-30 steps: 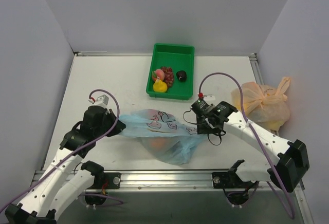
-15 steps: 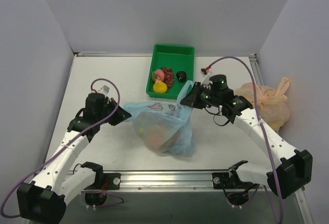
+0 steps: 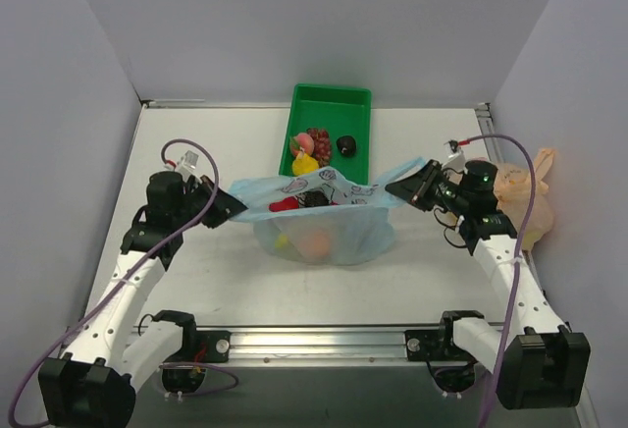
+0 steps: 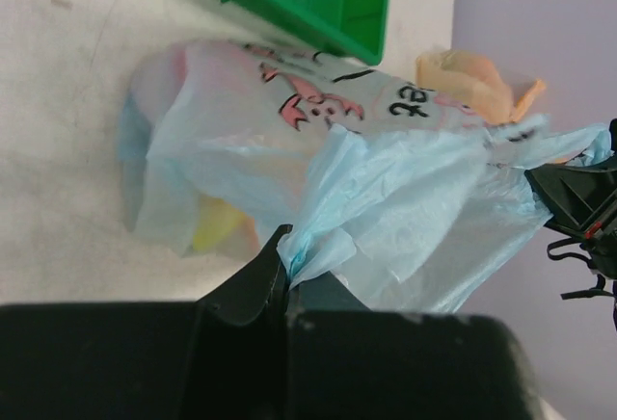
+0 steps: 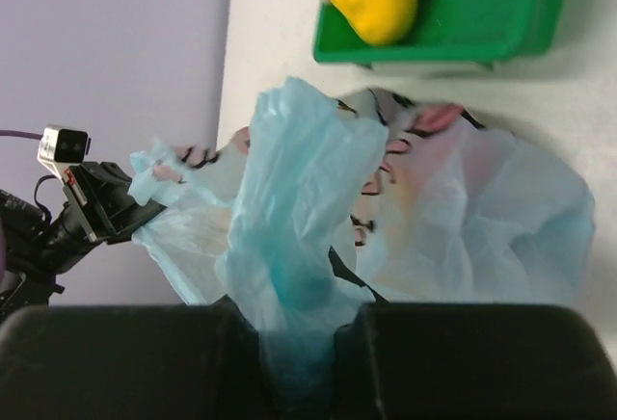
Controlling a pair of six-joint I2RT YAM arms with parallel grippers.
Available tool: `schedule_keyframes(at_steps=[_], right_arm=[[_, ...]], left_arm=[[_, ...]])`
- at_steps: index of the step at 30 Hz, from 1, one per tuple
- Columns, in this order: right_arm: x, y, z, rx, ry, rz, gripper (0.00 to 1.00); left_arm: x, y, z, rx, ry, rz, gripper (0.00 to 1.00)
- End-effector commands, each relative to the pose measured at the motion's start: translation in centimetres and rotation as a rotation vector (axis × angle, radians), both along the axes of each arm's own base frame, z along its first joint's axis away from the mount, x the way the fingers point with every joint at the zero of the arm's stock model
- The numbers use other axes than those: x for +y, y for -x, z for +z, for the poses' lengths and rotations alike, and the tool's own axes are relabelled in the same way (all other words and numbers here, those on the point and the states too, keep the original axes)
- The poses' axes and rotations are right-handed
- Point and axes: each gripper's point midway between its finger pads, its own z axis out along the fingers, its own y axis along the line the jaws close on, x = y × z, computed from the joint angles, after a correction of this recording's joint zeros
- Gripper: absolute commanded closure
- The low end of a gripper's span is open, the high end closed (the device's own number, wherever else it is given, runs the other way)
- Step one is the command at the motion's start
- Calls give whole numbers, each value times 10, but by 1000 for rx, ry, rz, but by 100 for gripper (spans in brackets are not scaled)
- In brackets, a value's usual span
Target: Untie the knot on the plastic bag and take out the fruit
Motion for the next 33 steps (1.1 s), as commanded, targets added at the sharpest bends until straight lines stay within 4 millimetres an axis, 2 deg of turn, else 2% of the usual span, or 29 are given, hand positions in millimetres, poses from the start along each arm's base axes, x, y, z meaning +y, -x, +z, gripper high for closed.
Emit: schedule_keyframes(at_steps=[1,4,7,9,10,11,14,15,16,19,20,21,22,23,25,26,29,33], right_arm=[[-11,24,-38,99,-25,6,100],[-20,44,-85,249,32,-32,100],[-29,58,-112,370,97,-61,100],[-36,58,-104,356,163,-86,86],[-45,63,-106,363,241,-106,77],[-49,63,-98,333,278,-117,58],[-53,68,-71,283,387,-103,33],[-52,70,-62,261,415,-93,21],[-48,76,-50,249,450,-74,17],[-53,85,-35,224,552,-74,6],[-51,84,-19,178,575,-75,5],[-52,86,-13,163,595,-69,3],[-53,92,-9,165,618,-59,3],[-51,92,4,131,632,-48,2],[-58,95,13,110,705,-49,2],[-59,93,27,79,721,-54,2],[-63,94,37,52,813,-47,2],[-65,90,62,-6,888,-68,2]], left_arm=[[5,24,-47,87,-24,-21,100],[8,44,-89,179,-33,-19,100],[11,51,-107,202,-50,-16,100],[13,50,-103,178,-70,-14,100],[16,48,-96,160,-94,-18,95],[18,45,-90,139,-119,-11,75],[26,37,-67,91,-189,3,43],[27,36,-63,83,-203,7,29],[24,34,-49,56,-215,-2,23],[27,32,-32,18,-266,39,8],[19,33,-15,-24,-273,23,6],[25,30,-9,-48,-308,67,5],[26,33,-5,-52,-327,75,3],[22,35,3,-69,-336,62,3],[23,36,18,-98,-384,77,3],[24,35,20,-99,-405,79,3],[31,36,30,-113,-468,96,3],[47,38,41,-125,-558,130,3]])
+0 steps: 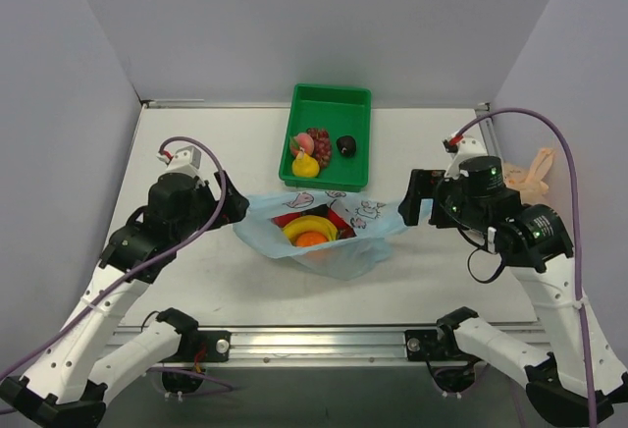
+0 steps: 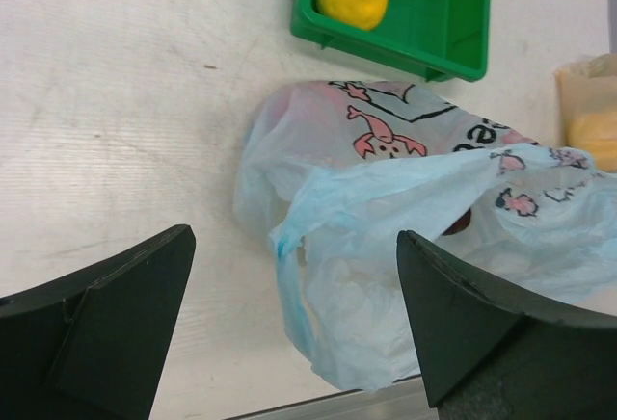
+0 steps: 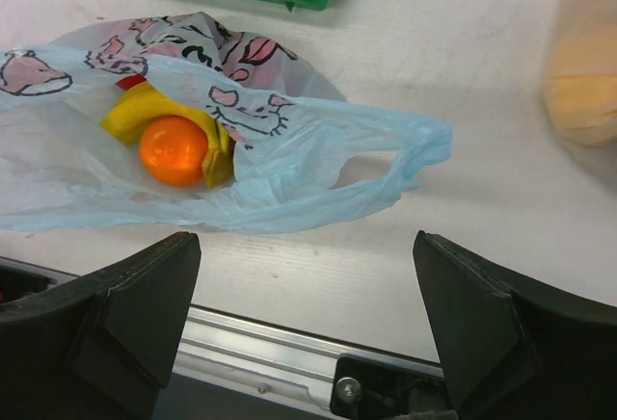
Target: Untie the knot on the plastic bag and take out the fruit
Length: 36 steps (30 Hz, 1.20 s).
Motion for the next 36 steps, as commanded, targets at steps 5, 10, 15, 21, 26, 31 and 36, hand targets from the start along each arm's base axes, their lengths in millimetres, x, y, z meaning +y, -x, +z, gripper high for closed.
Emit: schedule_keyframes(at_steps=[5,10,15,21,26,31,36], right_arm=[[8,-4,19,-37,182,46,4],[48,-9,5,-1,217,133,5],[72,-17,-38,95,206,121,8],[71,-21,-101,204,234,56,0],[68,-10,-149,315,158,31,0],[58,-8,-186,383,51,-15,2],[68,-8,-188,374,-51,42,27]], left_arm=[[17,0,43,-84,-163,20,3],[-21,6,53,-106,-203,-69,3],[-78,22,38,-104,-274,-182,2],[-93,12,-18,-26,-393,-154,3],[-77,9,-84,45,-440,-77,3],[-70,5,-125,127,-362,-45,3],[-56,1,-142,162,-326,-11,2]])
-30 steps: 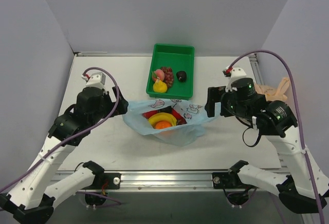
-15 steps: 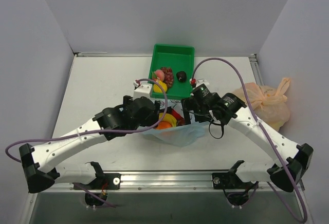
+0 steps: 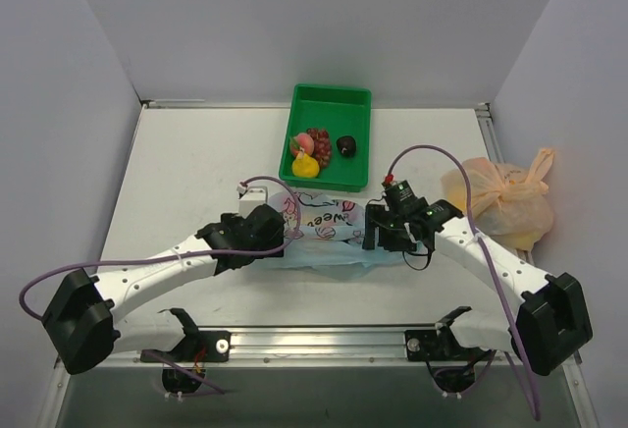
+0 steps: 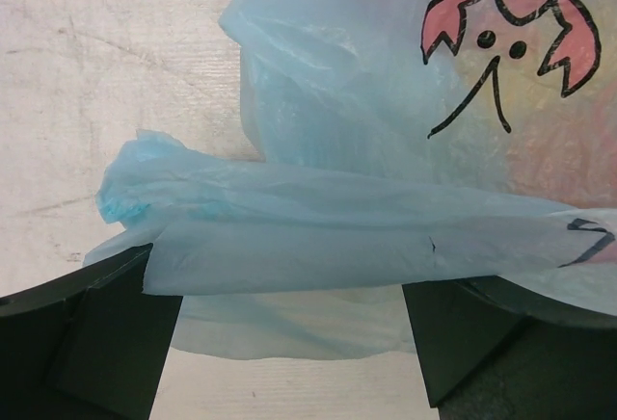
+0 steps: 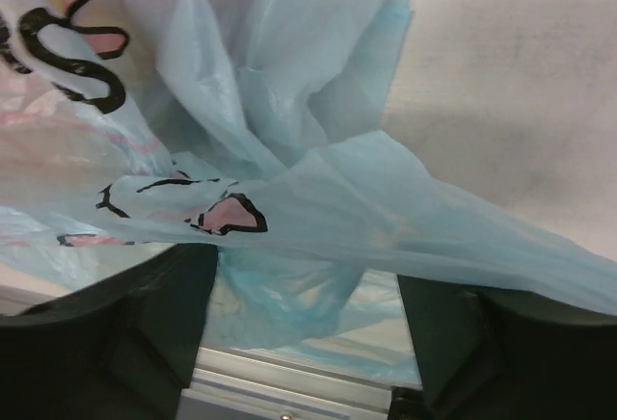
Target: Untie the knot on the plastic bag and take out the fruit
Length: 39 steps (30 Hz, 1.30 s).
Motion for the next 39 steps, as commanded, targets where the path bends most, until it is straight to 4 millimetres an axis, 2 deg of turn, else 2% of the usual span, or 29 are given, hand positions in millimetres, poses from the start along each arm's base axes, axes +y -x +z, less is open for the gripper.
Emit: schedule_keyframes(at_steps=[1,4,5,7,8,12,15,18,25,30,34,36,38,39], right_arm=[[19,-10,17,-67,-154,28,37],[27,-10,19,-71,-222,51,51],[29,-10,21,-80,-241,61,63],[32,-8,23,-73,-269,77,73],[33,-8,26,-80,-281,78,83],[36,-6,33,-82,-324,96,99],[40,-4,37,-79,-353,109,100],[44,-2,38,-74,-380,116,100],[50,1,49,-89,-422,147,100],[52,8,49,-72,-446,166,100],[52,12,51,-76,-460,175,100],[52,13,54,-84,-468,176,100],[50,13,54,-86,-465,164,100],[48,12,53,-87,-461,152,100]], left_arm=[[-12,-13,8,-40,135,29,3],[-8,-16,3,-33,162,51,2],[-8,-17,3,-33,170,55,3],[-9,-20,5,-42,204,78,3],[-11,-19,8,-46,236,80,3],[-23,-23,26,-93,397,127,2],[-28,-26,39,-129,502,153,3],[-29,-29,40,-137,536,187,3],[-31,-34,16,-87,544,262,3],[-39,-45,13,-96,599,319,3],[-44,-48,2,-62,583,332,3],[-48,-45,-1,-35,584,317,7],[-50,-42,-4,-15,579,306,16],[-49,-40,-4,-8,578,302,34]])
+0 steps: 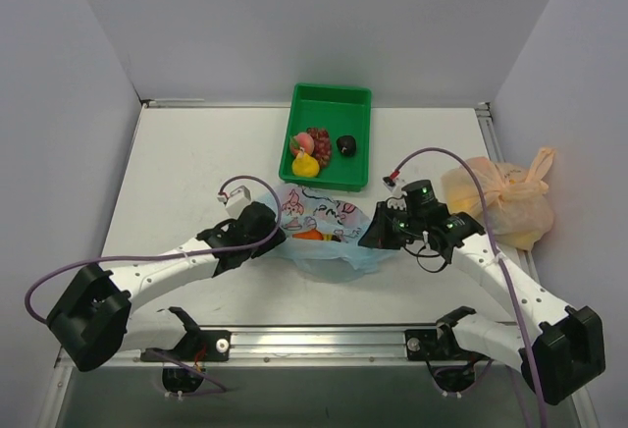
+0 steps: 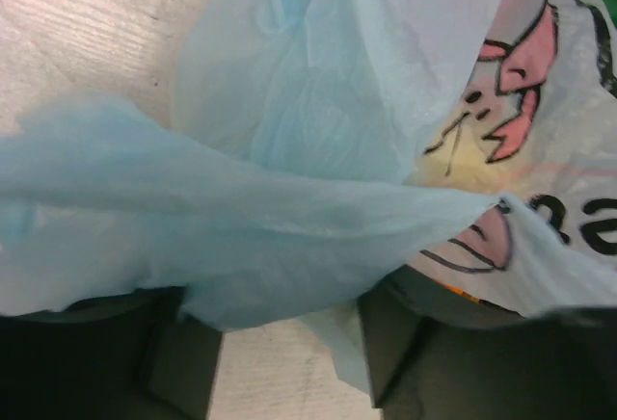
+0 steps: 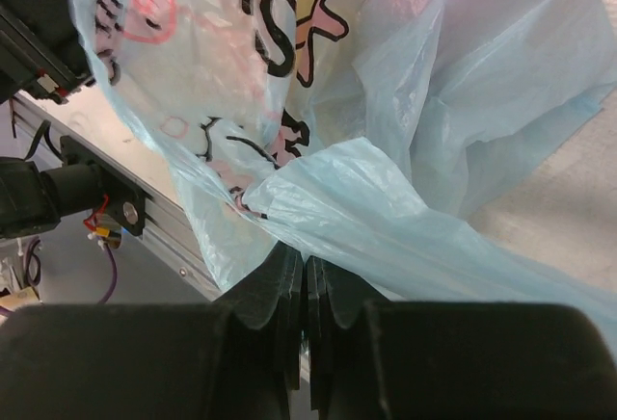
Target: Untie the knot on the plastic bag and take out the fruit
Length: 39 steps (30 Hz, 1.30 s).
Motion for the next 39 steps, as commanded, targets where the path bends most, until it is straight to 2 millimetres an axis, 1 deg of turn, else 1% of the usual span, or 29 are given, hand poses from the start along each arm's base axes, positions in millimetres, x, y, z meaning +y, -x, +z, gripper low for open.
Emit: schedule_keyframes(at_steps=[1,2,3,4,5,7,8,11,12,13,14,15,17,18,20,21,22,24,25,27,28,29,32,33,34,35,36,38,39], right_arm=[[-8,-2,6,-12,-22,-34,100],[-11,-3,5,0,-27,-60,100],[-15,-5,5,11,-32,-84,100],[-26,-12,2,22,-38,-137,100],[-30,-13,1,38,-54,-161,100],[-42,-19,-2,69,-68,-233,100],[-54,-24,-6,87,-68,-292,100],[-74,-28,-15,155,-72,-393,100],[-76,-27,-21,179,-57,-392,100],[-78,-21,-24,210,-34,-387,100],[-76,-22,-19,195,-18,-360,100],[-76,-21,-17,184,3,-343,100],[-73,-16,-7,131,56,-264,91],[-62,-18,16,53,65,-204,78],[-65,-14,31,-23,153,-147,63],[-54,-16,58,-107,154,-89,46],[-56,-13,64,-123,189,-75,39],[-50,-13,84,-190,215,-5,28],[-40,-10,103,-240,216,47,26],[-31,-10,113,-292,244,131,24],[-18,-6,128,-342,232,189,24],[-11,-6,131,-364,233,235,24],[21,-9,132,-363,198,347,23],[31,-15,123,-346,208,377,23],[42,-21,122,-366,194,393,22],[55,-21,121,-374,178,428,21],[67,-23,111,-347,167,464,19],[90,-29,108,-367,133,500,17],[100,-33,94,-344,138,519,16]], left_arm=[[-14,-10,26,-47,81,-11,44],[-11,-7,25,-45,61,-23,57],[-8,-6,27,-49,50,-29,80],[-6,-5,33,-62,47,-39,90],[-1,-3,35,-63,11,-65,98],[6,-1,44,-77,-15,-90,100],[16,0,46,-74,-62,-113,100],[37,2,53,-71,-134,-161,100],[41,-1,60,-78,-145,-167,100],[43,3,61,-64,-151,-200,100],[45,3,63,-68,-180,-245,100],[44,0,73,-83,-180,-265,100],[38,5,74,-61,-194,-353,100],[34,7,75,-55,-189,-381,100],[26,11,80,-48,-171,-441,100],[25,12,81,-49,-166,-452,100],[24,12,85,-56,-163,-459,100],[25,13,87,-65,-168,-469,100],[26,13,89,-74,-174,-475,100],[25,14,91,-76,-175,-488,100],[24,14,91,-79,-175,-499,100],[24,15,92,-80,-173,-504,100],[22,18,92,-79,-161,-514,100],[22,18,92,-80,-160,-513,100],[22,19,92,-82,-156,-512,100],[22,19,92,-83,-154,-513,100],[23,21,90,-79,-153,-515,100],[23,23,90,-83,-139,-505,100],[23,25,87,-83,-133,-508,100]])
